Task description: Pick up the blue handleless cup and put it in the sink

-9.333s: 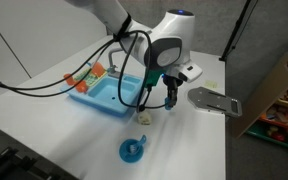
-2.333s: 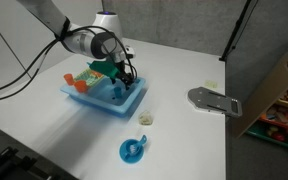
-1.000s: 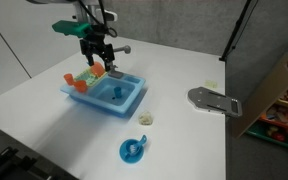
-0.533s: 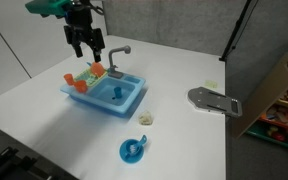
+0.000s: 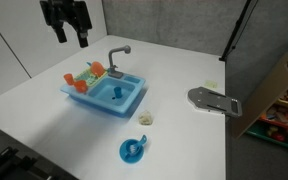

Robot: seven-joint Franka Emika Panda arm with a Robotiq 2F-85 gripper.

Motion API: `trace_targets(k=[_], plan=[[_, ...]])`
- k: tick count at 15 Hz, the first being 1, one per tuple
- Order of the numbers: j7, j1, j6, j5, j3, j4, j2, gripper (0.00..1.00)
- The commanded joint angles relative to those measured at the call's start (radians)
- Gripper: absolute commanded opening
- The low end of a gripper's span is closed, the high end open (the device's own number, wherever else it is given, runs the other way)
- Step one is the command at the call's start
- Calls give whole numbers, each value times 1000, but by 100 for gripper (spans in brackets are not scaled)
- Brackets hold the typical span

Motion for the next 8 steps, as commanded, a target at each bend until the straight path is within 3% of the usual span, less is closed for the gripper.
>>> trace_targets(k=[1, 8], plan=[[-86, -25, -73, 19, 11, -30, -113, 100], [-247, -29, -241, 52, -4, -24, -260, 100]])
